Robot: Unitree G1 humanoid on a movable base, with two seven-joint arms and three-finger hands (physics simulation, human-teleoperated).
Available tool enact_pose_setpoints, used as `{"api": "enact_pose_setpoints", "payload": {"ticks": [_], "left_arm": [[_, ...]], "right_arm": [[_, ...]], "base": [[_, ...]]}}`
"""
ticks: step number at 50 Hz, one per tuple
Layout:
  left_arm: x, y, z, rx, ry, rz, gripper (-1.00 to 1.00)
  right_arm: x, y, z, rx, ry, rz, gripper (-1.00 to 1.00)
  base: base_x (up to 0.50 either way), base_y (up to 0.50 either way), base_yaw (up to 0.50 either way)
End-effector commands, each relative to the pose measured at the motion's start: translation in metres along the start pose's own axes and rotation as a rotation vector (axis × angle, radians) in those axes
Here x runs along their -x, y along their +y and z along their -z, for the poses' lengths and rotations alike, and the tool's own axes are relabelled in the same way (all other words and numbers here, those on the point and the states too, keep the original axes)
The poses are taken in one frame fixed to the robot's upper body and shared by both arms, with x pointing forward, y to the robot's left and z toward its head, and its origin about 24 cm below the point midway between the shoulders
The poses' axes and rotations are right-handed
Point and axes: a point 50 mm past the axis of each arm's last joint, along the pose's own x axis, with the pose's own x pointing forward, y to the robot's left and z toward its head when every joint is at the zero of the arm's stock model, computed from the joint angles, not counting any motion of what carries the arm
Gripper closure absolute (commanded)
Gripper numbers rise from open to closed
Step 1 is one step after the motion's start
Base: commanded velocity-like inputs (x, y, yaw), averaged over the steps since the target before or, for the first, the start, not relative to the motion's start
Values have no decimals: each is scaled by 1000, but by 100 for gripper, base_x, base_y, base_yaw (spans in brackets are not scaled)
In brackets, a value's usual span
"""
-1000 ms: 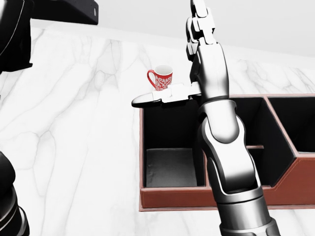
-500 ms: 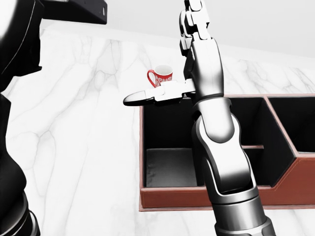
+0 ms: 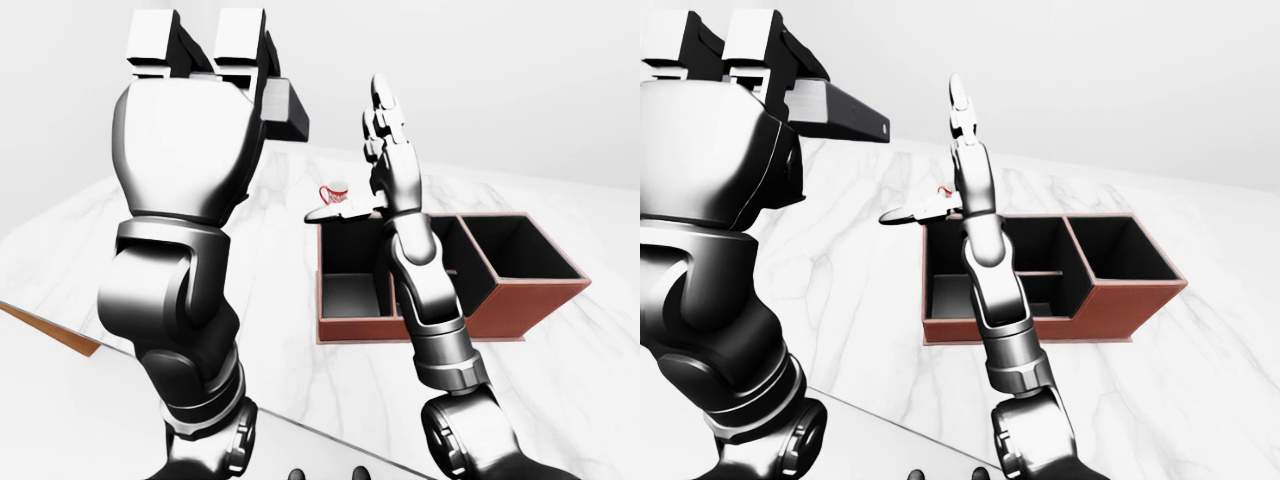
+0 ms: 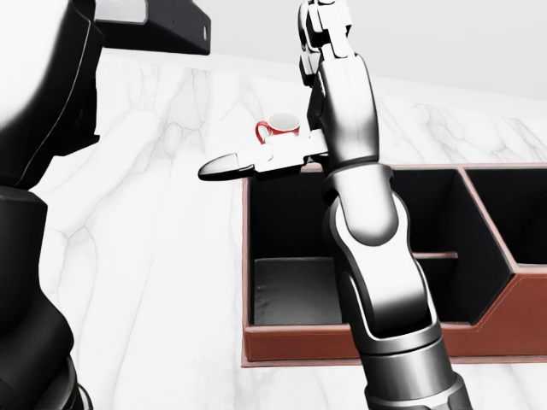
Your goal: Pick up the book and place it in the right compartment of the caddy.
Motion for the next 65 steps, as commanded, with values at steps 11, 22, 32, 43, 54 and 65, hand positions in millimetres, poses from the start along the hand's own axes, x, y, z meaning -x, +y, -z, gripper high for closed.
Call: {"api": "enact_pose_setpoints", "payload": {"ticks": [11, 22, 32, 43, 54, 65], "left_arm": [[9, -9, -1, 3, 36, 35, 100], [11, -14, -1, 12, 36, 61, 100], [12, -13, -2, 13, 35, 58, 100], [13, -13, -2, 16, 38, 55, 100], [15, -16, -2, 21, 37, 71, 100], [15, -14, -3, 24, 36, 61, 100]], "right_arm": [[-3, 7, -17, 9, -70, -21, -100], [-2, 8, -14, 5, -57, -24, -100], [-2, 10, -14, -2, -58, -28, -100], [-3, 15, -25, -6, -98, -44, -100], [-4, 19, -48, -10, -192, -48, -100], [-4, 24, -52, -18, -210, -55, -100]], "base": [[0, 0, 0], [0, 0, 0], [0, 0, 0], [0, 0, 0], [0, 0, 0], [0, 0, 0]]}}
